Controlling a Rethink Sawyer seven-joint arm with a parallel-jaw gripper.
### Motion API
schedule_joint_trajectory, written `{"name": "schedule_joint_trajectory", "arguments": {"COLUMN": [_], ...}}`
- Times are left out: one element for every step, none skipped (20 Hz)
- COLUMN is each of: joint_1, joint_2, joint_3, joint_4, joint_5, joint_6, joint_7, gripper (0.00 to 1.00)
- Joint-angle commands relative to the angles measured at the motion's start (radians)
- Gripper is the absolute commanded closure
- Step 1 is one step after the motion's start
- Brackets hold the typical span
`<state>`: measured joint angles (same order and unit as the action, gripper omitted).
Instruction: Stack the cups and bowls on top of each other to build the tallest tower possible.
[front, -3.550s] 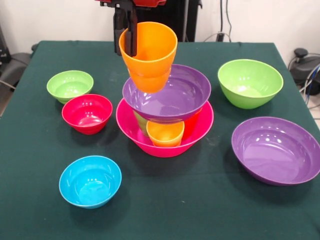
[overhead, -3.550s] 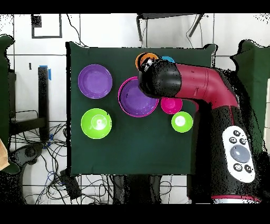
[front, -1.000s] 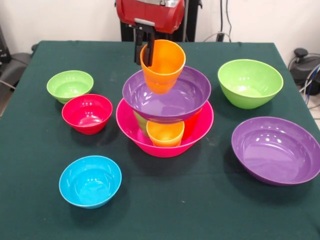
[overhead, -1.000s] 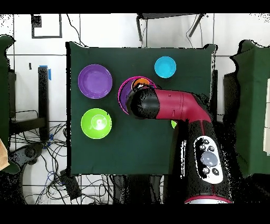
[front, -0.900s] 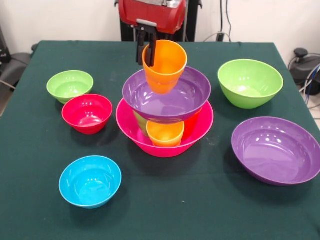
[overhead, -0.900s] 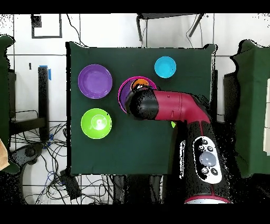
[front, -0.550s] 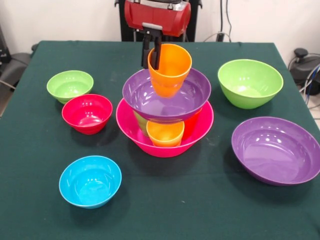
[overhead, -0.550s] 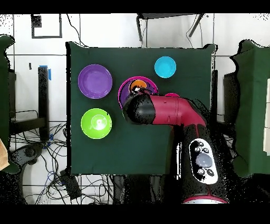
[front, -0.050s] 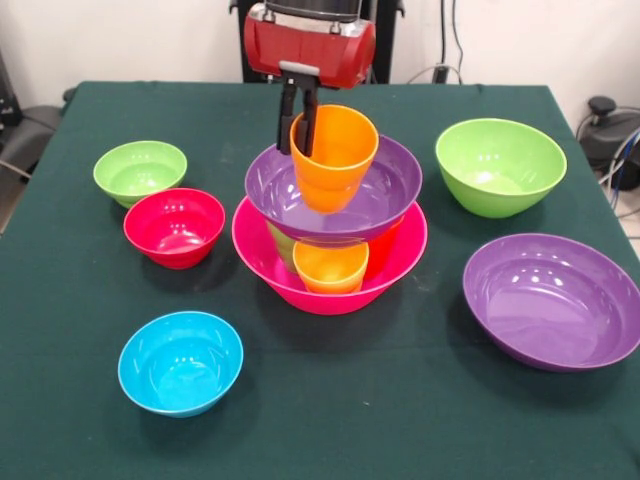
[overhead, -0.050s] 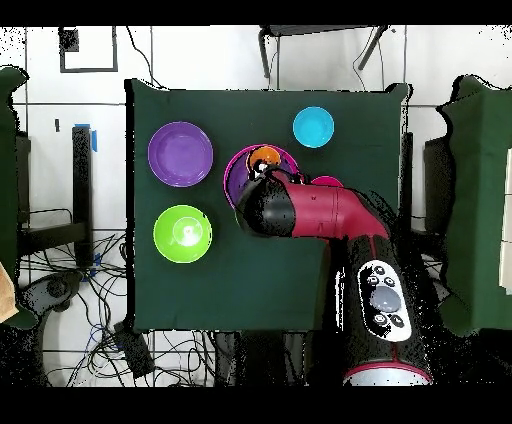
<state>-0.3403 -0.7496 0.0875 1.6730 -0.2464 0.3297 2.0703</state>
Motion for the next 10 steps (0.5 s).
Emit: {"name": "schedule_joint_trajectory", "arguments": {"joint_1": [0.03, 0.037, 0.043, 0.048, 0.054, 0.059, 0.065, 0.067, 0.068, 0.071], "joint_2": [0.055, 0.054, 0.053, 0.052, 0.052, 0.052, 0.052, 0.052, 0.052, 0.05], "joint_3": [0.019, 0.013, 0.007, 0.003, -0.003, -0.008, -0.014, -0.016, -0.017, -0.019], "joint_4": [0.058, 0.063, 0.068, 0.073, 0.077, 0.08, 0.08, 0.082, 0.087, 0.092], "joint_5": [-0.025, -0.024, -0.023, -0.02, -0.018, -0.016, -0.015, -0.013, -0.009, -0.007], "joint_6": [-0.024, -0.025, -0.026, -0.022, -0.023, -0.023, -0.021, -0.019, -0.017, -0.018], "joint_7": [0.078, 0.084, 0.09, 0.096, 0.102, 0.106, 0.109, 0.11, 0.111, 0.112], "gripper": [1.0, 1.0, 1.0, 1.0, 1.0, 1.0, 1.0, 1.0, 1.0, 1.0]}}
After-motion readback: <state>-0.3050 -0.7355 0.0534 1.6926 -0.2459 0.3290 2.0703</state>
